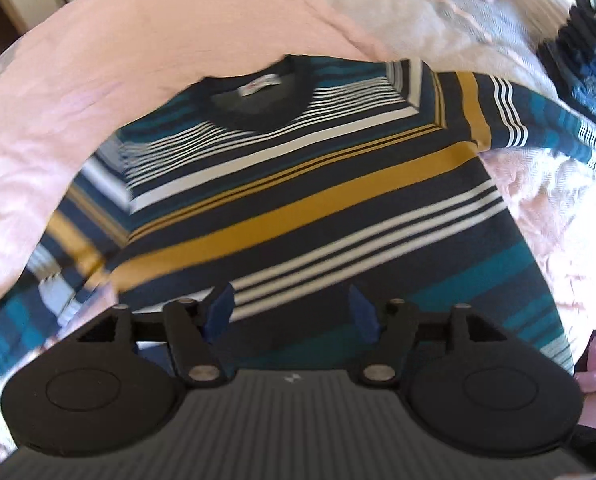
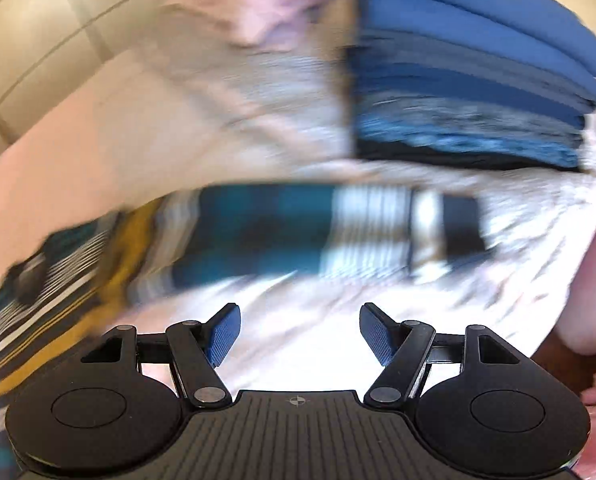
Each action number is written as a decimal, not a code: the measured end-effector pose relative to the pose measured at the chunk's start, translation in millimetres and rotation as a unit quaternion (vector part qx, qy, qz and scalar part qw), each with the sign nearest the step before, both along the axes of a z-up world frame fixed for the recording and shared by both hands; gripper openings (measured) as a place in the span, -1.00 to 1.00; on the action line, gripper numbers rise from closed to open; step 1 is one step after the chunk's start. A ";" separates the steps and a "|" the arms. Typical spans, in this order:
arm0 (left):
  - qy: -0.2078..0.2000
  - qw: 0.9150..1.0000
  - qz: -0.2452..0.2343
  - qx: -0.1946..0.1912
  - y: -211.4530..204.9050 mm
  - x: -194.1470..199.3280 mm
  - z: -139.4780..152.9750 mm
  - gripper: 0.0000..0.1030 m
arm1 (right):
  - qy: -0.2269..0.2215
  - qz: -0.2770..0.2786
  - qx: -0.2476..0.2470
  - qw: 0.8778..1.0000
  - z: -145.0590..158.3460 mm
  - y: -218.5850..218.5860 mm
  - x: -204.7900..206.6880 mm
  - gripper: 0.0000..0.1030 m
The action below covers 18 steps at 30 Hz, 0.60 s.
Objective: Fold clothes
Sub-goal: 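Release the sleeve and hold both grippers open above the flat sweater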
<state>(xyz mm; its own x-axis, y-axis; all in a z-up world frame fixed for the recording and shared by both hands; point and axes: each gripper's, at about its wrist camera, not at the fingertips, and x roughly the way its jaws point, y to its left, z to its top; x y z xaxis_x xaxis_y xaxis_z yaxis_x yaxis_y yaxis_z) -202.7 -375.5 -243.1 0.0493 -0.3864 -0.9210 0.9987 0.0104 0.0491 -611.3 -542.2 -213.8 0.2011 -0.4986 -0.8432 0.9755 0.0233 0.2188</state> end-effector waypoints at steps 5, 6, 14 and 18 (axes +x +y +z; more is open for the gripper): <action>0.037 0.999 0.005 -0.018 72.9 51.8 12.0 0.24 | -0.011 0.069 -0.024 0.997 28.0 85.3 88.8 0.35; 0.042 0.999 0.004 -0.020 87.1 61.9 15.8 0.24 | -0.008 0.071 -0.031 0.997 34.7 105.2 102.3 0.35; 0.057 0.998 0.004 -0.037 179.1 122.4 50.4 0.46 | -0.009 0.069 -0.013 0.997 72.0 234.7 184.2 0.35; 0.061 0.997 0.009 -0.040 199.0 133.6 54.2 0.47 | 0.016 0.085 -0.008 0.996 82.3 267.3 206.7 0.35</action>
<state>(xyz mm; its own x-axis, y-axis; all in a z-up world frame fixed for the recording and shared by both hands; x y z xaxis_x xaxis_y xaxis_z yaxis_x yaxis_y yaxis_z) -69.1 -176.5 -188.9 -0.0544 -0.4582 -0.8872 0.9968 0.0277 -0.0754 -404.7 -274.9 -131.6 0.2561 -0.4729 -0.8431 0.9638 0.1914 0.1854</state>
